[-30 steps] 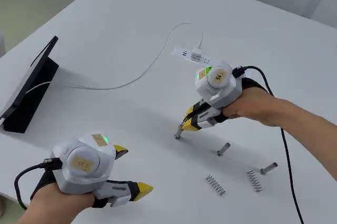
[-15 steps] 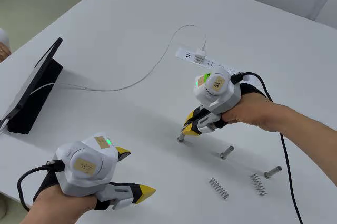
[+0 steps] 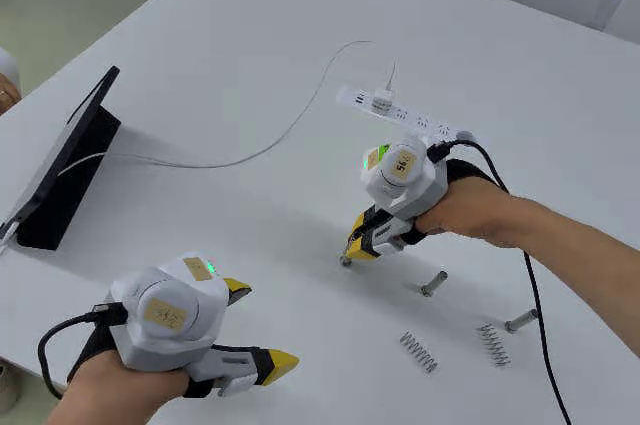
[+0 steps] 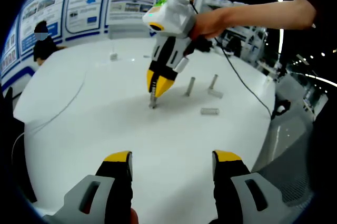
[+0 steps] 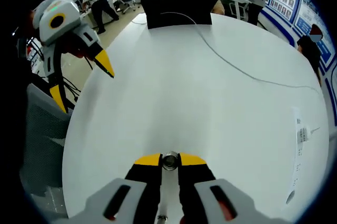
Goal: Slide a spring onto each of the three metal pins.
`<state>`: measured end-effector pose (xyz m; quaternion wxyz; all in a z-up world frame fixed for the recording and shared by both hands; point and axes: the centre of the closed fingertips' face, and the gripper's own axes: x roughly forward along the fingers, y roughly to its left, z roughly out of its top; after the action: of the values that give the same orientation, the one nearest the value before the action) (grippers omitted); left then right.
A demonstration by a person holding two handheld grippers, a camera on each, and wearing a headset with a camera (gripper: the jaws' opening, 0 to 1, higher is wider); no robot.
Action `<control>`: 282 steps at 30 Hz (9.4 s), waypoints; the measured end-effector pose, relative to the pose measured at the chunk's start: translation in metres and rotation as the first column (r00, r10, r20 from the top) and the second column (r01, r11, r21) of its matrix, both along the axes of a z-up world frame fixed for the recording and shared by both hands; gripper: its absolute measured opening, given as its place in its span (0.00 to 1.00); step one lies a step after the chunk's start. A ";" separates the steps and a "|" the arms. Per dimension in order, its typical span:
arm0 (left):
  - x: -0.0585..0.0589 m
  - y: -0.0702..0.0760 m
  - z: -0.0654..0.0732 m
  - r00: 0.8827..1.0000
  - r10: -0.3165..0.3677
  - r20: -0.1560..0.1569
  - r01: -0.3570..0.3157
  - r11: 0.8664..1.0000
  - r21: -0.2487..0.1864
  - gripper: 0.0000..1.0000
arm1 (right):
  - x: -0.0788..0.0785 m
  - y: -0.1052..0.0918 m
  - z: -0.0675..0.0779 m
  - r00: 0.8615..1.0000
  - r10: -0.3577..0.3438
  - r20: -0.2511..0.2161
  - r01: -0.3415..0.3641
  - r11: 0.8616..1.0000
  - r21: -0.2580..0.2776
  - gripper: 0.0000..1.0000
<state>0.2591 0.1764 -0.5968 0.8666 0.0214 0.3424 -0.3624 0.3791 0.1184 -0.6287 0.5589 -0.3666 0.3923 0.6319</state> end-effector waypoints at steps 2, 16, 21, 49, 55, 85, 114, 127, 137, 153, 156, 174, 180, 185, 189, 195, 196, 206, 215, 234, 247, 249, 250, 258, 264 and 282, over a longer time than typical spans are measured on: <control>0.000 0.000 0.000 1.000 0.000 -0.001 0.000 1.000 -0.001 0.63 | -0.001 0.000 -0.003 1.000 0.002 0.000 -0.002 1.000 -0.004 0.13; -0.002 -0.002 -0.001 1.000 -0.005 -0.006 0.005 1.000 0.002 0.63 | -0.003 -0.002 -0.008 1.000 -0.012 -0.002 0.012 1.000 -0.002 0.18; -0.002 -0.003 0.000 1.000 -0.006 -0.005 0.006 1.000 -0.002 0.63 | -0.001 -0.005 -0.003 1.000 -0.028 0.008 0.028 1.000 0.000 0.24; -0.004 -0.027 0.016 0.998 -0.060 0.017 0.060 0.998 -0.011 0.63 | -0.007 -0.043 0.056 0.878 -0.465 -0.109 0.475 0.828 0.297 0.55; 0.000 -0.031 0.020 0.997 -0.070 0.025 0.070 0.998 -0.011 0.64 | -0.008 -0.052 0.067 0.837 -0.533 -0.123 0.538 0.762 0.361 0.55; 0.014 -0.062 0.032 0.990 -0.135 0.049 0.135 0.991 0.004 0.64 | -0.037 -0.138 0.117 0.577 -0.766 -0.283 0.739 0.342 0.580 0.76; 0.028 -0.096 0.031 0.975 -0.222 0.027 0.221 0.975 0.017 0.73 | -0.112 -0.239 0.101 0.385 -0.866 -0.319 0.830 0.173 0.530 0.89; 0.031 -0.120 0.020 0.926 -0.377 0.012 0.374 0.923 0.095 0.75 | -0.127 -0.241 0.087 0.368 -0.874 -0.316 0.843 0.170 0.511 0.90; 0.030 -0.133 0.008 0.883 -0.470 -0.009 0.466 0.874 0.138 0.75 | -0.134 -0.240 0.078 0.385 -0.876 -0.289 0.846 0.209 0.491 0.90; 0.025 -0.155 -0.011 0.810 -0.586 -0.041 0.582 0.791 0.189 0.71 | -0.137 -0.239 0.070 0.375 -0.877 -0.302 0.855 0.200 0.479 0.89; 0.025 -0.160 -0.014 0.801 -0.596 -0.044 0.593 0.783 0.189 0.70 | -0.137 -0.240 0.068 0.370 -0.878 -0.304 0.857 0.196 0.477 0.89; 0.022 -0.186 -0.043 0.747 -0.660 -0.085 0.663 0.726 0.185 0.61 | -0.139 -0.248 0.067 0.343 -0.882 -0.324 0.868 0.165 0.469 0.88; 0.021 -0.186 -0.057 0.739 -0.664 -0.112 0.672 0.717 0.185 0.47 | -0.140 -0.244 0.064 0.342 -0.880 -0.331 0.872 0.165 0.462 0.87; 0.021 -0.188 -0.056 0.739 -0.665 -0.106 0.672 0.718 0.181 0.44 | -0.141 -0.240 0.062 0.347 -0.876 -0.334 0.873 0.172 0.457 0.87; 0.021 -0.189 -0.056 0.744 -0.661 -0.101 0.667 0.722 0.184 0.39 | -0.141 -0.239 0.062 0.344 -0.876 -0.338 0.874 0.168 0.455 0.87; 0.021 -0.185 -0.058 0.748 -0.658 -0.087 0.660 0.722 0.208 0.26 | -0.144 -0.236 0.061 0.360 -0.869 -0.340 0.873 0.186 0.450 0.86; 0.021 -0.185 -0.058 0.749 -0.657 -0.085 0.658 0.723 0.209 0.26 | -0.144 -0.235 0.061 0.361 -0.868 -0.341 0.874 0.187 0.449 0.86; 0.018 -0.182 -0.060 0.749 -0.659 -0.075 0.653 0.715 0.250 0.15 | -0.145 -0.235 0.061 0.357 -0.867 -0.349 0.875 0.181 0.449 0.85; 0.013 -0.183 -0.060 0.698 -0.713 -0.071 0.691 0.644 0.329 0.15 | -0.150 -0.233 0.058 0.367 -0.865 -0.343 0.878 0.200 0.435 0.85; 0.004 -0.168 -0.060 0.760 -0.639 -0.116 0.640 0.706 0.303 0.10 | -0.156 -0.232 0.060 0.390 -0.862 -0.325 0.877 0.239 0.417 0.83; -0.001 -0.142 -0.056 0.826 -0.550 -0.121 0.562 0.789 0.248 0.10 | -0.158 -0.219 0.059 0.415 -0.846 -0.334 0.872 0.265 0.413 0.81; -0.001 -0.139 -0.052 0.838 -0.531 -0.122 0.545 0.808 0.226 0.10 | -0.159 -0.214 0.060 0.432 -0.837 -0.335 0.866 0.280 0.415 0.80; -0.001 -0.138 -0.051 0.843 -0.525 -0.121 0.538 0.814 0.220 0.10 | -0.159 -0.213 0.061 0.436 -0.835 -0.335 0.864 0.284 0.416 0.79; -0.001 -0.128 -0.041 0.873 -0.474 -0.117 0.488 0.855 0.178 0.10 | -0.160 -0.194 0.062 0.480 -0.806 -0.346 0.847 0.324 0.420 0.77; -0.009 -0.121 -0.037 0.874 -0.473 -0.114 0.486 0.857 0.173 0.10 | -0.162 -0.174 0.059 0.510 -0.778 -0.366 0.836 0.350 0.423 0.73; -0.022 -0.120 0.010 0.881 -0.472 -0.020 0.470 0.873 0.128 0.10 | -0.159 -0.128 0.071 0.630 -0.662 -0.407 0.769 0.457 0.447 0.60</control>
<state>0.2374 0.0562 -0.5867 0.7510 0.1624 0.3446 -0.5393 0.2198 -0.0099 -0.5577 0.8188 0.0807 0.3425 0.4535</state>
